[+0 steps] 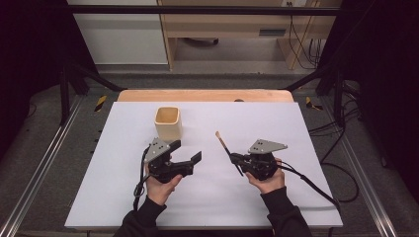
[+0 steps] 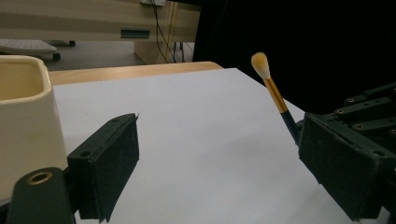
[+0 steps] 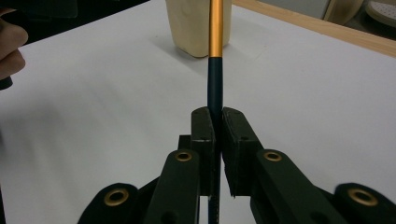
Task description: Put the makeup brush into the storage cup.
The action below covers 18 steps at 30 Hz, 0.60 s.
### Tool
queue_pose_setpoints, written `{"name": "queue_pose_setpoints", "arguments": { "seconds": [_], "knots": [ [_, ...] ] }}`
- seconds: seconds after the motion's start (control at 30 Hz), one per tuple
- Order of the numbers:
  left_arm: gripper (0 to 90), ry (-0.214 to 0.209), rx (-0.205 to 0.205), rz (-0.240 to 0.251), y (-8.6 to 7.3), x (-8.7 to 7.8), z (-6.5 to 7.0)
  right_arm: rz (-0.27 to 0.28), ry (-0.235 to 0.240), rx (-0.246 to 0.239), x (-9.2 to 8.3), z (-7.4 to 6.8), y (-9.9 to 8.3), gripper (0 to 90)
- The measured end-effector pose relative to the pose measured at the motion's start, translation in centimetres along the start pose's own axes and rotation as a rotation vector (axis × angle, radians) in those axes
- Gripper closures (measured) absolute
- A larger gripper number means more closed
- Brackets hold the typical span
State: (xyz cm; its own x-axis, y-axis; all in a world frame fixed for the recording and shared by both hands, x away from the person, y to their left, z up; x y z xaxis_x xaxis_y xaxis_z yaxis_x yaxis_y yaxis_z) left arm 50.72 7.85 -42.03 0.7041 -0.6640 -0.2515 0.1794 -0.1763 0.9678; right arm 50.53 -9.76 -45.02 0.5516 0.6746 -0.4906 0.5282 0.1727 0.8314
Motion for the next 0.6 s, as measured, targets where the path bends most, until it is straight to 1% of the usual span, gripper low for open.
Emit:
{"name": "queue_pose_setpoints", "arguments": {
  "seconds": [0.07,0.1,0.27,0.43,0.6],
  "knots": [
    [11.8,0.001,-0.004,0.006,0.1,0.2,0.1,0.002,0.0,0.001,0.0,0.0,0.1,83.9],
    [11.7,-0.009,-0.003,0.005,0.1,0.3,0.3,0.002,-0.001,0.002,0.0,0.0,0.1,83.8],
    [11.8,-0.027,-0.014,0.017,0.2,0.9,0.9,0.005,-0.004,-0.001,-0.1,0.0,0.1,83.8],
    [12.0,-0.033,-0.021,0.021,0.0,1.5,1.5,0.003,-0.003,-0.003,0.0,0.0,0.1,83.9],
    [13.4,-0.047,-0.036,0.037,0.2,1.9,1.9,0.0,-0.001,-0.002,0.1,-0.1,0.0,83.9]
  ]
}}
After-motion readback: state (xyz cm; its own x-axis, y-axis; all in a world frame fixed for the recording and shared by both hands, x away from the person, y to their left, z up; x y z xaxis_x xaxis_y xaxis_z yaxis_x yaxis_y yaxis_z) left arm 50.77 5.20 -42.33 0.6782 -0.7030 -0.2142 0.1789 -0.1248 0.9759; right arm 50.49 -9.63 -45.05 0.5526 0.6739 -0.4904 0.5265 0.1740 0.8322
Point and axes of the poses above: each handheld gripper's, and its own axes: x roughly forward along the jaws, y roughly out of its top, z roughly to its right, the point moved 9 cm from there along x, roughly forward along the jaws, and after that the axes turned 13 degrees about x, right-handed, at the moved point
